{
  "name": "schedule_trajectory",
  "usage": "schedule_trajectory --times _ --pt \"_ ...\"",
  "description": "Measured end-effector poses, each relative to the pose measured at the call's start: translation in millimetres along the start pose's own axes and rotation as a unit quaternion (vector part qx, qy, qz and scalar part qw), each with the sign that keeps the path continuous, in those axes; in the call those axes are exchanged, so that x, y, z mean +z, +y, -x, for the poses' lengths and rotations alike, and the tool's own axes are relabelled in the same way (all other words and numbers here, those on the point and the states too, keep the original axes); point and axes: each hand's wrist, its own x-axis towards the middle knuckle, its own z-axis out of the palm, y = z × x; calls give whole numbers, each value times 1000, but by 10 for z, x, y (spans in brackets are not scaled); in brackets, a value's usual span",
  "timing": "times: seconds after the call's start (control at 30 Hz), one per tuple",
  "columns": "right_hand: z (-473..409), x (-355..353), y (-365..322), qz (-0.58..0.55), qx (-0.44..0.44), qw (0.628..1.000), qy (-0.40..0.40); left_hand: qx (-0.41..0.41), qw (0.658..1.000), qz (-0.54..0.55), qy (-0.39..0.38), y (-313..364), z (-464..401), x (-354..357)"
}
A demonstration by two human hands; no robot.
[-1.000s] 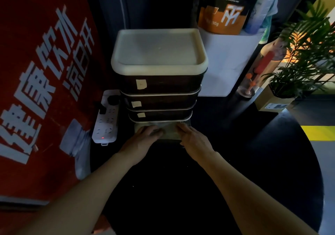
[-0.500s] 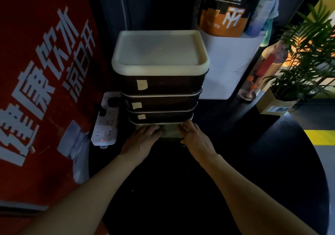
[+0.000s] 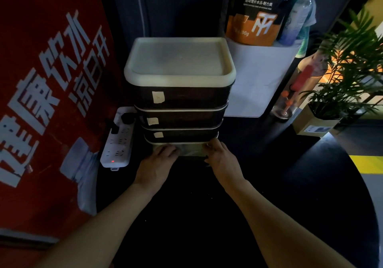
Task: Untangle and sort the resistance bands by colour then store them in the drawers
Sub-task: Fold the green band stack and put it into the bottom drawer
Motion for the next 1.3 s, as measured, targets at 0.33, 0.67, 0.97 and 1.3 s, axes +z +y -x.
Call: schedule_trajectory --times 0.33,0.67,0.97,1.3 --pt "3 26 52 -126 88 982 112 -199 956 153 151 2 50 62" --pt "-214 141 164 -357 172 915 76 -317 856 386 136 -267 -142 95" --pt "-249 260 74 -429 227 860 157 -351 810 431 188 -315 -201 171" --pt "-307 359 23 -424 238 853 190 -344 807 428 216 -382 -212 238"
